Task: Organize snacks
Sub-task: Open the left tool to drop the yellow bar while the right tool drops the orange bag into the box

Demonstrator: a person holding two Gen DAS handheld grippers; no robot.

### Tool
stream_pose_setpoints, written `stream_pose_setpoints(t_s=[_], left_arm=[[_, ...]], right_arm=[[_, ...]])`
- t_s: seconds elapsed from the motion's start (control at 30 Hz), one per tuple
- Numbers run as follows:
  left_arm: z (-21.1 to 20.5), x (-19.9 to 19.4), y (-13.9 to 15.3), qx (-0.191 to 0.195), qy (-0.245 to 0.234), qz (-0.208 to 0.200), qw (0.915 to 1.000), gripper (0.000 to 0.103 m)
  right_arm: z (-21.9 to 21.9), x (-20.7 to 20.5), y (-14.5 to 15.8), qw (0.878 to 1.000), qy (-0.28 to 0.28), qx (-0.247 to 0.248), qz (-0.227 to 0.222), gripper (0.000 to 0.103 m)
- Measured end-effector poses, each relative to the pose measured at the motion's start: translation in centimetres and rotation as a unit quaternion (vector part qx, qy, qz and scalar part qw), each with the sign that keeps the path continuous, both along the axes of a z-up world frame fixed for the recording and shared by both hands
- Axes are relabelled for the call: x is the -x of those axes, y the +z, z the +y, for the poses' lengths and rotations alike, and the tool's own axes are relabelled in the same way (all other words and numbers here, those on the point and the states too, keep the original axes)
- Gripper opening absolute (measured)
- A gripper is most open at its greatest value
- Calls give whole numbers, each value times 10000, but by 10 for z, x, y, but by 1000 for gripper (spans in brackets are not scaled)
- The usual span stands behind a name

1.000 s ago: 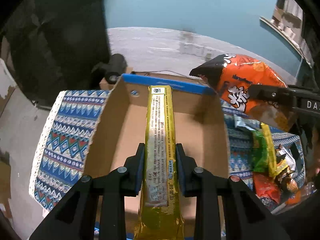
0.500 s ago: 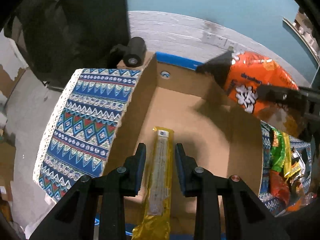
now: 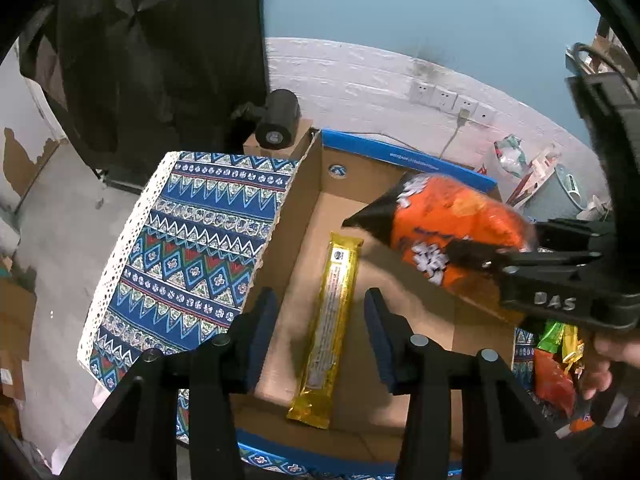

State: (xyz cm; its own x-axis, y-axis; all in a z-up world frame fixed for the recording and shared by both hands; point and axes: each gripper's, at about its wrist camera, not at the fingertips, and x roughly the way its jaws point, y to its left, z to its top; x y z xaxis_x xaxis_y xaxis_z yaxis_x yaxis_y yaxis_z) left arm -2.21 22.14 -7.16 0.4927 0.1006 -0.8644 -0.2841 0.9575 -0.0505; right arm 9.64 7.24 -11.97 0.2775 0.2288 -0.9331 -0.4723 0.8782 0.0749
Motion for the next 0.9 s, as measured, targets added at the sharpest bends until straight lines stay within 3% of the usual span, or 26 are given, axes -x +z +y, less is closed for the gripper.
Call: stream_pose_setpoints(t_s=[0.13,0.23,0.73,0.9], left_arm=[[-1,0,1,-44,-30,3,10000,48],[-2,0,3,-86,-8,-47,10000,56],[-39,-7,12,-298,-374,-76,9988,67],[-56,-11,14,-139,-535,-43,9985,69]], right_arm=[[1,2,0,10000,-8,-25,17,55],[0,4,6,9999,-18,-25,-104,70],[-39,30,33,9980,-132,301,-548,80],[-66,37,40,9976,-288,316,-545,80]])
